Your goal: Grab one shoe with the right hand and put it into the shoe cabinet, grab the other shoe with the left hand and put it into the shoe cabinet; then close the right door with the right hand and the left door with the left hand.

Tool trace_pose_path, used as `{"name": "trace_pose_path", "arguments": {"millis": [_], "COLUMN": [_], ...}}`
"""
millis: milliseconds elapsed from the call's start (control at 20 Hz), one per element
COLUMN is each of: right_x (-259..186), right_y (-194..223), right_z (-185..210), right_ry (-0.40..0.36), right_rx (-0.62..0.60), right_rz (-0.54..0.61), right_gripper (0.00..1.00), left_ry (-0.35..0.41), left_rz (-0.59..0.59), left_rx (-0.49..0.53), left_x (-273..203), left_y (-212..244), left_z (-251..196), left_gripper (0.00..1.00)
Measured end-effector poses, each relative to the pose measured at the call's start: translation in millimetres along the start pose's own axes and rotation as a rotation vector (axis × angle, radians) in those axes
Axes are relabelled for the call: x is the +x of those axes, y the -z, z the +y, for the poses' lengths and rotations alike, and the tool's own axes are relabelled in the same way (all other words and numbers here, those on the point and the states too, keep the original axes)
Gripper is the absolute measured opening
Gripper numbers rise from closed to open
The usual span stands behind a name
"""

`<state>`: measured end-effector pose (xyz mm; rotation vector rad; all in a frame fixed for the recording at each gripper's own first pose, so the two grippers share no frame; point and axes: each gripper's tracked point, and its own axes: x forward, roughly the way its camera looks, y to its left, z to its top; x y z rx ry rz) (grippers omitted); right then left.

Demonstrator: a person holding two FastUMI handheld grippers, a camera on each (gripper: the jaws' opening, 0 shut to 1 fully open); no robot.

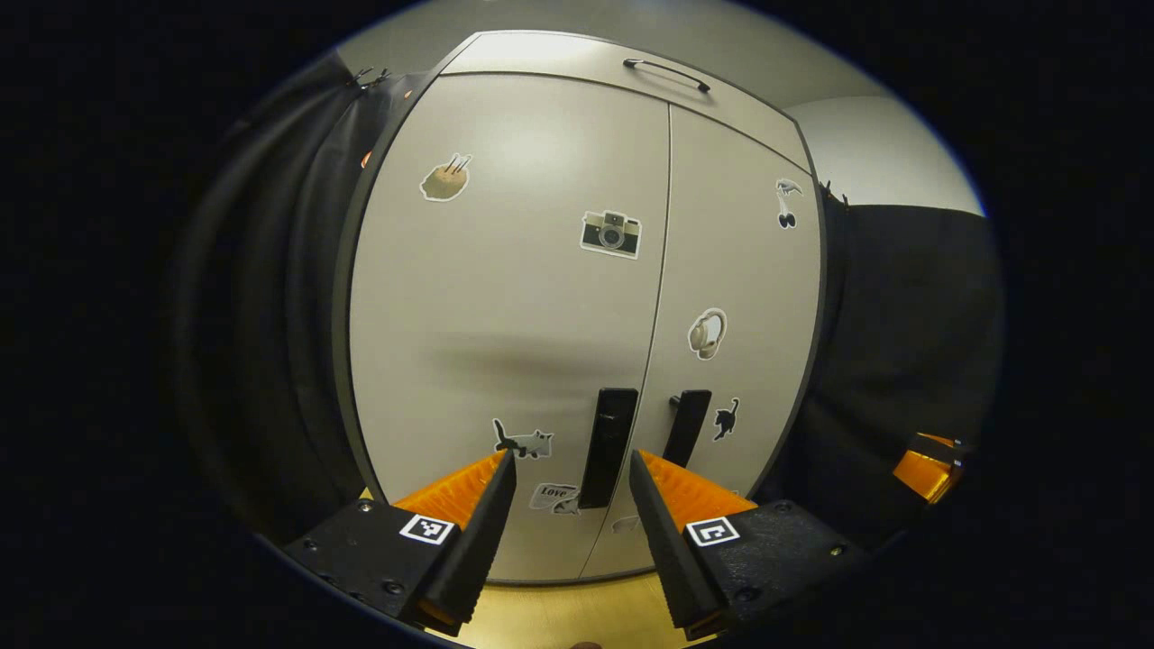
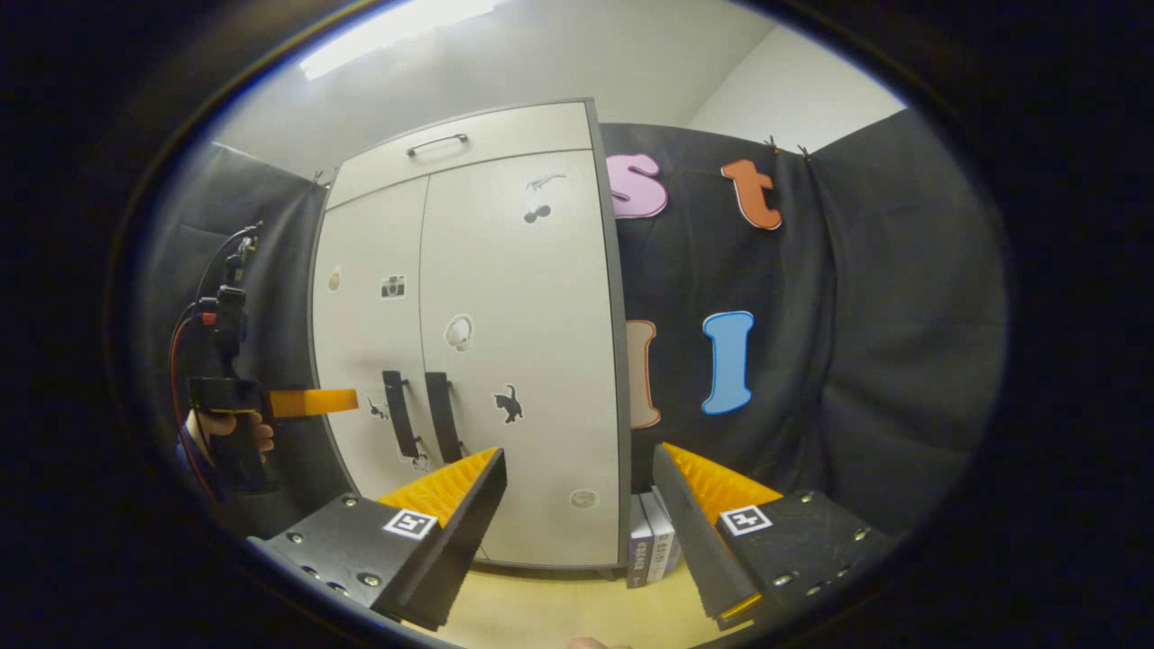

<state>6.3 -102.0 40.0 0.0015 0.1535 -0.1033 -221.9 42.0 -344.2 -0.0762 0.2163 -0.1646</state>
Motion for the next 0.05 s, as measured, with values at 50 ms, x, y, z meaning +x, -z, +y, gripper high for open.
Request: {"name": "trace_pose_path", "arguments": {"millis": [50], "right_x": [-2.2], "right_y": [-0.3], "right_z": [1.1], "right_ry": [-0.003], "right_rx": [0.002], "right_rz": [-0.002], "right_gripper": [0.98], "left_ry": [-0.001], "left_rz": [-0.001], "left_rx": [0.001], "left_x": [-7.3], "left_y": [-0.1], "left_z": [-1.3], "left_gripper": [0.78]}}
